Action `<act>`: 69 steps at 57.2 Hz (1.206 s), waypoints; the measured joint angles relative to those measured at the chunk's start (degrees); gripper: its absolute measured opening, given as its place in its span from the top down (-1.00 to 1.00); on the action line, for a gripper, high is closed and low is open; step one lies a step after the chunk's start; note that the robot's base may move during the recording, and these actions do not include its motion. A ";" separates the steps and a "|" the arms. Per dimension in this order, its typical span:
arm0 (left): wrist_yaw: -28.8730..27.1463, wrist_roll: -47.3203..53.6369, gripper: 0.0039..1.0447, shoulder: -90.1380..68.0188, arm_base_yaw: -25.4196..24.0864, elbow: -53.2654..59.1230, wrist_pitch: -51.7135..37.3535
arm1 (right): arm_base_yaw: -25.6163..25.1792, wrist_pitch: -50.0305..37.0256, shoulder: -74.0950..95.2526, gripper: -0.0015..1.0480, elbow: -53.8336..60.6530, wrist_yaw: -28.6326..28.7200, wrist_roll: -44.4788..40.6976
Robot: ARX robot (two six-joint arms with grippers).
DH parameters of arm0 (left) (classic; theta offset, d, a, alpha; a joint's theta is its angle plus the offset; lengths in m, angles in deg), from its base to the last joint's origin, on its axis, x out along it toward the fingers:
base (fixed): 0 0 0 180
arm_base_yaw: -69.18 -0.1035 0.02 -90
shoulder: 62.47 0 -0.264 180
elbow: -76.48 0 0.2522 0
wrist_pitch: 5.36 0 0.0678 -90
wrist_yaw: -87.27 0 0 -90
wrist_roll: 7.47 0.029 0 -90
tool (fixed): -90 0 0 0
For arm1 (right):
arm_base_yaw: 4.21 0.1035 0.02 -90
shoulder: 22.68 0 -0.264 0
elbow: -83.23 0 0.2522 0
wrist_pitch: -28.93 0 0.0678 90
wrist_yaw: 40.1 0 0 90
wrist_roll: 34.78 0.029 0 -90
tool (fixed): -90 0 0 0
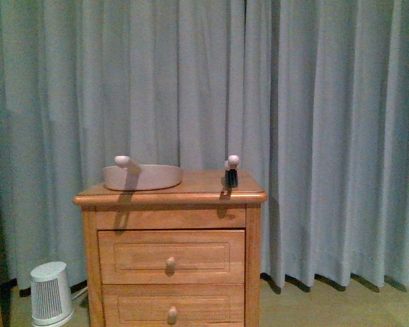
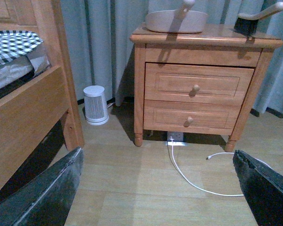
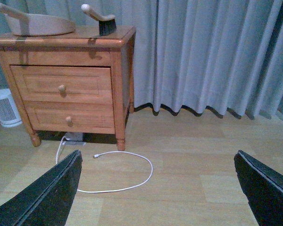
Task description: Clean up trash
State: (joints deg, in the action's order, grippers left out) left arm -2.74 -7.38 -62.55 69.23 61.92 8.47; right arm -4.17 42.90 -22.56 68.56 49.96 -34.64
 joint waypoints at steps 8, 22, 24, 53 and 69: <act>0.00 0.00 -0.86 0.00 0.00 0.00 0.00 | 0.00 0.00 0.00 -0.86 0.00 0.00 0.00; 0.00 0.00 -0.86 0.00 0.00 0.00 0.00 | 0.00 0.00 0.00 -0.86 0.00 0.00 0.00; 0.00 0.00 -0.86 0.00 0.00 0.00 0.00 | 0.00 0.00 0.00 -0.86 0.00 0.00 0.00; 0.00 0.00 -0.86 0.00 0.00 0.00 0.00 | 0.00 0.00 0.00 -0.86 0.00 0.00 0.00; 0.00 0.00 -0.86 0.00 0.00 0.00 0.00 | 0.00 -0.02 0.00 -0.86 0.00 0.00 0.02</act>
State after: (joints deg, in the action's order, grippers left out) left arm -2.74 -7.38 -62.55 69.23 61.92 8.47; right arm -4.17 42.88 -22.56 68.56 49.96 -34.62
